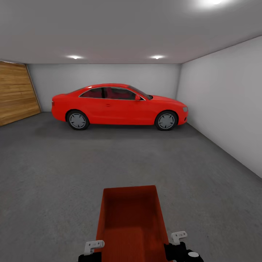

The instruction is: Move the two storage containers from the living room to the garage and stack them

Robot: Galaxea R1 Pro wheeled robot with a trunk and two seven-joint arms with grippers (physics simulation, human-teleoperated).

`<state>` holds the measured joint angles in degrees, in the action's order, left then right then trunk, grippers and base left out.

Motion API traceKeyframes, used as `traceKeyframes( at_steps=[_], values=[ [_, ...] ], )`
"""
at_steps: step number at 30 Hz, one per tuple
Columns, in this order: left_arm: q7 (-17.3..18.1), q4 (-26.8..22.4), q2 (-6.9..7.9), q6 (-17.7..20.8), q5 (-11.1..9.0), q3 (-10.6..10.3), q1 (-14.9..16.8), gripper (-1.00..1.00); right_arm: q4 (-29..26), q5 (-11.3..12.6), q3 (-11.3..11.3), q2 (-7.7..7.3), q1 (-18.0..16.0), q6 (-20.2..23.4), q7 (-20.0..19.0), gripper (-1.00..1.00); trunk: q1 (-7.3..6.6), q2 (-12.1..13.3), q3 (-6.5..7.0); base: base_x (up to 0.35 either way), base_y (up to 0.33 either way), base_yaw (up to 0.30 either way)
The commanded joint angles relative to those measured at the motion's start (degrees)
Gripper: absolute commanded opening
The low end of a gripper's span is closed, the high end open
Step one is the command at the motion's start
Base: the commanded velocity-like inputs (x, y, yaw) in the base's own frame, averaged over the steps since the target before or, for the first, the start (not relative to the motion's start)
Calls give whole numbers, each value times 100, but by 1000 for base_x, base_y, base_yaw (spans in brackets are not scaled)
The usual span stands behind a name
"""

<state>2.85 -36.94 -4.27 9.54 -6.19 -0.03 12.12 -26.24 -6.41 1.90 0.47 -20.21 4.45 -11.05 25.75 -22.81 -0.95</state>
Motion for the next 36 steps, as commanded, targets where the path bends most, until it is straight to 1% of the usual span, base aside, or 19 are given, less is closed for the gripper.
traceKeyframes(
  at_steps=[1, 2, 4, 6, 15, 23, 24, 36],
  values=[
    [-28, -24, 20, -1, -79, -33, 1, -100, 6, -93, 54, 38, 1, 33, -41, -100, 3, -11, -10, 0, 0, 0],
    [-33, -20, 60, 1, -85, -63, 1, -100, 6, -119, 68, 60, 0, 32, -49, -100, 3, -11, -10, 0, 0, 0],
    [-14, -17, 128, -5, -183, -72, 1, -100, 5, -236, 163, 110, 0, 31, -56, -100, 3, -11, -10, 0, 0, 0],
    [-1, -16, 167, -14, -260, -125, 1, -100, 5, -238, 188, 103, -1, 30, -69, -100, 3, -11, -10, 0, 0, 0],
    [-47, -15, 209, -35, -421, -274, 1, -100, 5, -238, 188, 101, 1, 26, -76, -100, 3, -11, -10, 0, 0, 0],
    [-56, -15, 221, -34, -466, -310, 1, -100, 5, -238, 188, 101, -1, 30, -77, -100, 3, -11, -10, 0, 0, 0],
    [-56, -15, 357, -146, -136, -76, 1, -100, 5, -238, 188, 101, -1, 30, -109, -100, 3, -11, -10, 0, 0, 0],
    [-56, -13, 357, -146, -136, -76, 1, -100, 5, -238, 188, 102, -1, 30, -117, -100, 3, -11, -10, 0, 0, 50]
  ],
)
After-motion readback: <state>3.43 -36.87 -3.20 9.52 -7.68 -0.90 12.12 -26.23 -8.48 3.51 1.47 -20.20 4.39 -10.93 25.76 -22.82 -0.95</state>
